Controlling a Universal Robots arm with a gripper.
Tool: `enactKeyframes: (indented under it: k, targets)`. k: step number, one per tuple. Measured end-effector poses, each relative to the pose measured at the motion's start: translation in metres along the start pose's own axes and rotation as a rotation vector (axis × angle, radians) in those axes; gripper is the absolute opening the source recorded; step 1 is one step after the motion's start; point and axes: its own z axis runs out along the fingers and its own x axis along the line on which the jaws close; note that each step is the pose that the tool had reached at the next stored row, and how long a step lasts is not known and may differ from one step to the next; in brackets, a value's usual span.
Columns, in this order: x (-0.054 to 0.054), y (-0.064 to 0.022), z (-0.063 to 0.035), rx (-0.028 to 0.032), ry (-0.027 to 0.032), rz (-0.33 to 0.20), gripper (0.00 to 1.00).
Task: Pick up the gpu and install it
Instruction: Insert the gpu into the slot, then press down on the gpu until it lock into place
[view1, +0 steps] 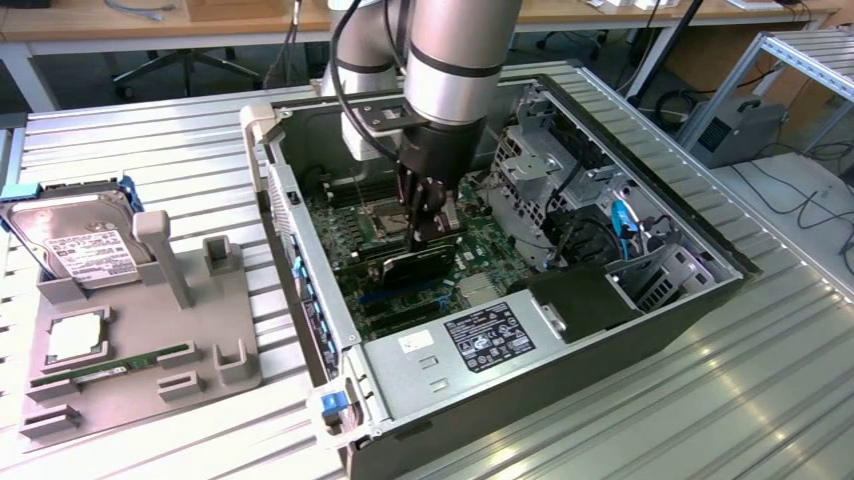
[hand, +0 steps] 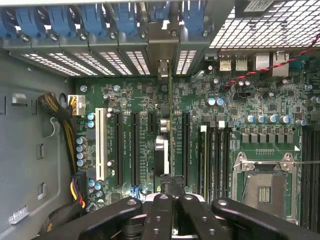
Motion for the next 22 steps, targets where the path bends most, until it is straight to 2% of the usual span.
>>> enactKeyframes:
  k: [9,17,22]
  targets:
    - [0.000,0.0024,0.0003,0.0000,-0.0001,0.000,0.11]
    - [0.000,0.0223,0.0031,0.0001,-0.0003,0.000,0.11]
    - [0.000,0.0259,0.0064,-0.0001,0.0004,0.000,0.11]
